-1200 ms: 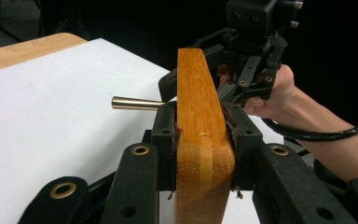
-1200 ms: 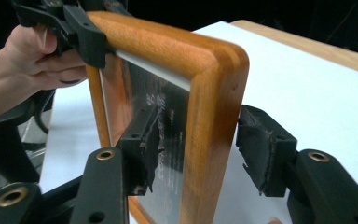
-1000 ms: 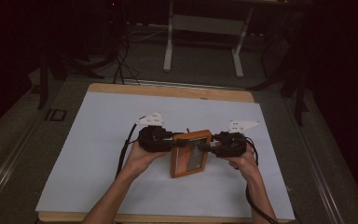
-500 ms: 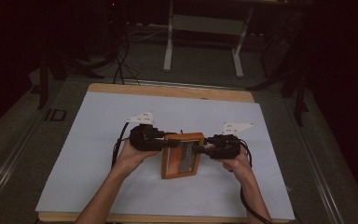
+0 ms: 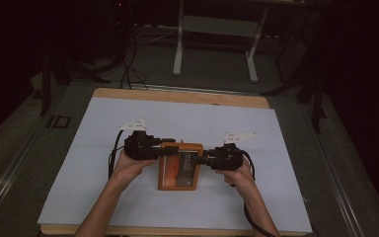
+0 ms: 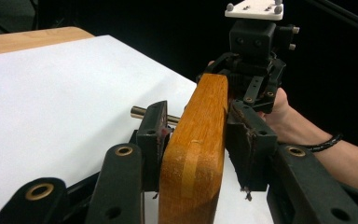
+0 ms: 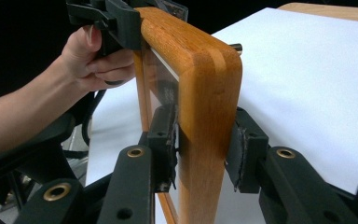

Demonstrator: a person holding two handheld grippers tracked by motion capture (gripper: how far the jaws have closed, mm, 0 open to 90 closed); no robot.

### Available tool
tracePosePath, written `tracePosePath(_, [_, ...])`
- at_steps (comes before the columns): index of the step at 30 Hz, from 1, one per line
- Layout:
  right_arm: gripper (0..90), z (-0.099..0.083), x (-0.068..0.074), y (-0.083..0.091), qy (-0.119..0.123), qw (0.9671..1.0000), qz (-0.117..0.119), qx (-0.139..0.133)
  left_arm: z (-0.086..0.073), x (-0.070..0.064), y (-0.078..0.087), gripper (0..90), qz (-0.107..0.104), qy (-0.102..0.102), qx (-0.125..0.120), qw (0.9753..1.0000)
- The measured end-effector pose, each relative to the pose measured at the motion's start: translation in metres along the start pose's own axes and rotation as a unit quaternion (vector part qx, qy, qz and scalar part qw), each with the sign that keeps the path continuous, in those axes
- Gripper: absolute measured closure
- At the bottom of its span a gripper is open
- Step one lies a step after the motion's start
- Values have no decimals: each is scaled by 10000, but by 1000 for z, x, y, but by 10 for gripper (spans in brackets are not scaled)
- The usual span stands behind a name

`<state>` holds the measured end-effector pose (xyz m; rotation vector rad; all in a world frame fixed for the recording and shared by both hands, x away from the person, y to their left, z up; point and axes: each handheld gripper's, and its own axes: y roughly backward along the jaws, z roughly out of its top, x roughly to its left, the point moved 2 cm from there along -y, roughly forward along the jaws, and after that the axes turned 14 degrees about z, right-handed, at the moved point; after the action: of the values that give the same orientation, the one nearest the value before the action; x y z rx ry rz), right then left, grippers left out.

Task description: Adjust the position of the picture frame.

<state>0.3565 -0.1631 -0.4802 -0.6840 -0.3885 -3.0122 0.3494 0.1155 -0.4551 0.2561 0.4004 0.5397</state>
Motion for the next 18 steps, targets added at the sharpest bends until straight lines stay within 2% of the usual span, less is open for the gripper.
tracePosePath(3, [667, -1, 1, -4, 16, 10000, -41, -2, -2, 2, 1, 586, 30, -3, 2, 10000])
tracePosePath(7, [678, 0, 2, -2, 44, 10000, -69, -20, -3, 6, -3, 571, -87, 99, -14, 9999])
tracePosePath(11, [683, -1, 2, 2, 62, 9999, -106, -50, -4, 6, -8, 566, -126, 90, -19, 9999])
tracePosePath(15, [684, -4, 1, 5, 61, 9999, -82, -102, -3, 3, -10, 550, 1, -33, -29, 10000])
tracePosePath(18, [686, -4, 1, 5, 102, 9999, -83, -100, -4, -1, -6, 508, 270, -194, -46, 9994])
